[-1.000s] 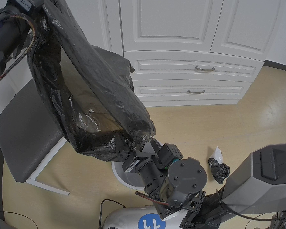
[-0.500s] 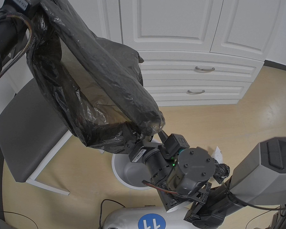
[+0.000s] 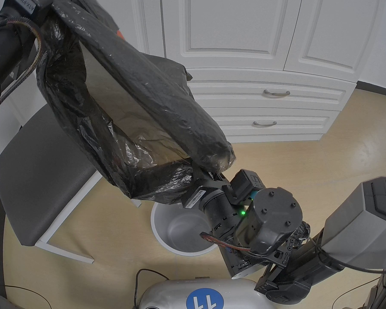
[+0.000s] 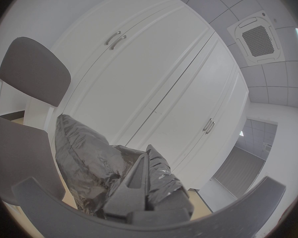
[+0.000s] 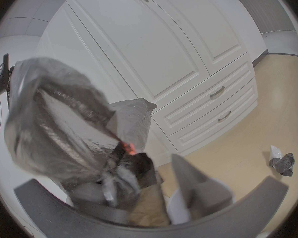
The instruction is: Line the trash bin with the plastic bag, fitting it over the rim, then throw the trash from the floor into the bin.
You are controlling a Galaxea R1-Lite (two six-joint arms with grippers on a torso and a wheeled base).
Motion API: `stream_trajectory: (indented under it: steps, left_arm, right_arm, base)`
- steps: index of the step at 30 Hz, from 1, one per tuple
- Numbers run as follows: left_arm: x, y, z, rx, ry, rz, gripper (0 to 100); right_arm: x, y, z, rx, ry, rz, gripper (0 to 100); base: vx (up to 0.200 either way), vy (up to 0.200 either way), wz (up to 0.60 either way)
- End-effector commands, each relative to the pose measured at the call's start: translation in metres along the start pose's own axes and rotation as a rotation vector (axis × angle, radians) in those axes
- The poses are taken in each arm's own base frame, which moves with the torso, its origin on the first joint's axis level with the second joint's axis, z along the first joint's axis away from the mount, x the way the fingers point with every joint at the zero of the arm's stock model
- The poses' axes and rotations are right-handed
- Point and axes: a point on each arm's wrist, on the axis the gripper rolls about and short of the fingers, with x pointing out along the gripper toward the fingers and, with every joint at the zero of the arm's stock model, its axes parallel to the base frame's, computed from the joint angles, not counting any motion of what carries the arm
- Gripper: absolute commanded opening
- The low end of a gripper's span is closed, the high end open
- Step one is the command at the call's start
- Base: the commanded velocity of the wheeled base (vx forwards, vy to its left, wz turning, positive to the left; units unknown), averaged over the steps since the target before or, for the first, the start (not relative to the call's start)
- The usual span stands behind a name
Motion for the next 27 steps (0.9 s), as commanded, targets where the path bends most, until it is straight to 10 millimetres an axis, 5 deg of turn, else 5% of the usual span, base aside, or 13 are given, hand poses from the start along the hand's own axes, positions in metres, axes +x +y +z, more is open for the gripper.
stream_trajectory:
  steps: [1,9,27]
  left_arm:
    - [0.001,0.0,-0.001,0.001,0.003,0.001,0]
    - [0.0,0.002,-0.011,0.025,0.036,0.005,0]
    - [-0.026,0.036,-0.097,0.395,0.371,-0.123,0]
  right_arm:
    - [0.001,0.001,0.01,0.018,-0.029,0.004,0]
    - [0.003,-0.004,0.028,-0.008,-0.066,-0.011,0]
    - [-0.007,-0.041,0.122,-0.213,-0.23,-0.08,0]
  base:
    - [0.0,0.0,0.0]
    - [0.0,0.0,0.0]
    - [0.0,0.0,0.0]
